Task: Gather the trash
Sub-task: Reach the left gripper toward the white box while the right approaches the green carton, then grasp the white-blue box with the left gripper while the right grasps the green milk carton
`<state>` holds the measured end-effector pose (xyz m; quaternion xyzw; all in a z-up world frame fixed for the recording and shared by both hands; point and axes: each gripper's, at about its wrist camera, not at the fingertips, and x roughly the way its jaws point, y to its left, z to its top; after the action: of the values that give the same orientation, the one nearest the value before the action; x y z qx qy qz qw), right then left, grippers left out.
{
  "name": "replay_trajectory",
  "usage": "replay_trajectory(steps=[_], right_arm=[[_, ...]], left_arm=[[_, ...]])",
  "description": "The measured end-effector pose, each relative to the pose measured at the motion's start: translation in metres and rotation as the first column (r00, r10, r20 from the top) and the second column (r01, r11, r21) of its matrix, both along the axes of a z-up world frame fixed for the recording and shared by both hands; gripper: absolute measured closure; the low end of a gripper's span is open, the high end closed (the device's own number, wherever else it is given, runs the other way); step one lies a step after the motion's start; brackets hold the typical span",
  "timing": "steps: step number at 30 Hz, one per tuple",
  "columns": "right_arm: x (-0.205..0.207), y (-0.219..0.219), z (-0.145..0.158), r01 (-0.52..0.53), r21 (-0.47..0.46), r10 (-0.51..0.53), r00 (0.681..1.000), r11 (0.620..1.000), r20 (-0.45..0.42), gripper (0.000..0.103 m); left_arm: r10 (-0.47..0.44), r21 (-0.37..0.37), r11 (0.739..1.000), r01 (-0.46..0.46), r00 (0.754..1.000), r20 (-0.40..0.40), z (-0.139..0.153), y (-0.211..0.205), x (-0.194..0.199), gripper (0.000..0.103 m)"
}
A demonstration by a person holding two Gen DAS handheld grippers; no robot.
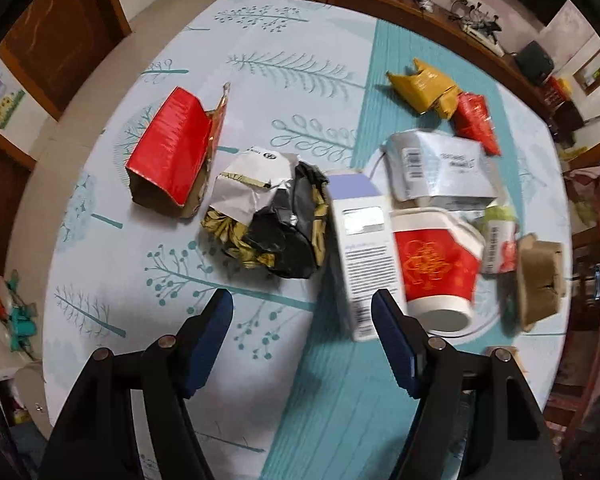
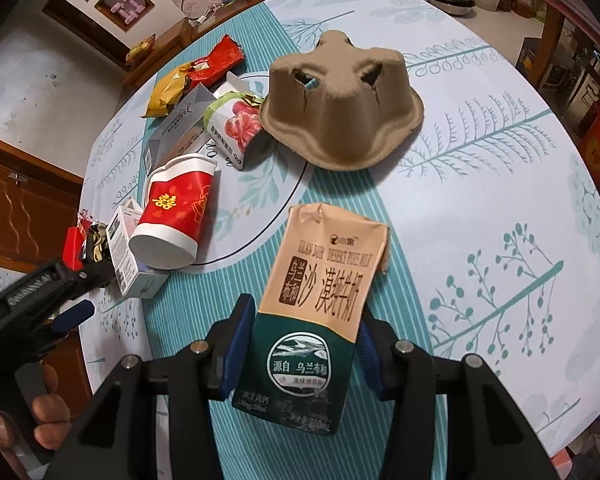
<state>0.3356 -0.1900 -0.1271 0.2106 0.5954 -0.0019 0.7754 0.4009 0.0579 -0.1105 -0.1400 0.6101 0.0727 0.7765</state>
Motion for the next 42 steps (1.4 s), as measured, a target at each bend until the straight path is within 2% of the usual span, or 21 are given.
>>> replay_trajectory(steps=[6, 7, 9, 10, 18, 22, 24, 25, 26, 27, 29, 34, 42], right_arm=[[0.0, 0.001, 0.002, 0.006, 0.006, -0.006, 1.0, 1.0, 0.012, 0.055], [0.001, 0.001, 0.003, 0.008, 0.007, -0.008, 1.0, 1.0, 0.015, 0.055], [0.001, 0.001, 0.004, 0.009, 0.008, -0.009, 1.0, 1.0, 0.02, 0.055], [0.001, 0.001, 0.005, 0.008, 0.008, -0.008, 1.0, 1.0, 0.023, 0.055], [-0.002, 0.001, 0.008, 0.007, -0.001, -0.007, 0.999, 1.0, 0.034, 0.055], [-0.004, 0.002, 0.004, 0.008, -0.003, -0.008, 1.0, 1.0, 0.026, 0.055], [-0.005, 0.003, 0.001, 0.009, -0.002, -0.009, 1.0, 1.0, 0.022, 0.055], [-0.006, 0.004, 0.001, 0.01, -0.003, -0.01, 1.0, 1.0, 0.026, 0.055], [-0.006, 0.004, 0.001, 0.01, -0.003, -0.01, 1.0, 1.0, 0.025, 0.055], [-0.007, 0.004, 0.001, 0.01, -0.001, -0.01, 1.0, 1.0, 0.025, 0.055], [-0.007, 0.005, 0.0, 0.01, 0.0, -0.01, 1.0, 1.0, 0.025, 0.055], [-0.012, 0.003, 0.0, 0.01, 0.007, -0.01, 1.0, 1.0, 0.022, 0.056], [-0.037, 0.005, 0.012, -0.032, 0.035, 0.031, 0.999, 0.999, 0.032, 0.057]], left_arm=[[0.032, -0.089, 0.995, -0.036, 0.999, -0.04, 0.007, -0.004, 0.009, 0.033], [0.041, -0.104, 0.993, -0.047, 0.997, -0.062, 0.004, -0.005, 0.012, 0.035], [0.054, -0.135, 0.989, -0.066, 0.995, -0.089, -0.001, -0.006, 0.014, 0.046], [0.056, -0.144, 0.987, -0.07, 0.993, -0.1, -0.003, -0.007, 0.014, 0.046], [0.075, -0.08, 0.993, -0.085, 0.991, -0.114, -0.021, -0.02, 0.031, 0.045], [0.036, -0.069, 0.997, -0.042, 0.995, -0.091, -0.024, -0.032, 0.037, 0.044], [0.013, -0.028, 0.999, -0.016, 0.995, -0.101, -0.027, -0.039, 0.039, 0.054], [0.01, -0.02, 1.0, -0.012, 0.992, -0.125, -0.033, -0.04, 0.04, 0.055], [0.014, -0.029, 0.999, -0.018, 0.99, -0.142, -0.038, -0.039, 0.041, 0.057], [0.027, -0.034, 0.999, -0.033, 0.986, -0.166, -0.045, -0.037, 0.041, 0.064], [0.026, -0.015, 1.0, -0.028, 0.991, -0.131, -0.042, -0.036, 0.04, 0.066], [-0.043, 0.004, 0.999, 0.044, 0.993, -0.113, -0.037, -0.037, 0.031, 0.067], [-0.161, 0.013, 0.987, 0.162, 0.985, -0.056, 0.003, -0.031, -0.03, 0.067]])
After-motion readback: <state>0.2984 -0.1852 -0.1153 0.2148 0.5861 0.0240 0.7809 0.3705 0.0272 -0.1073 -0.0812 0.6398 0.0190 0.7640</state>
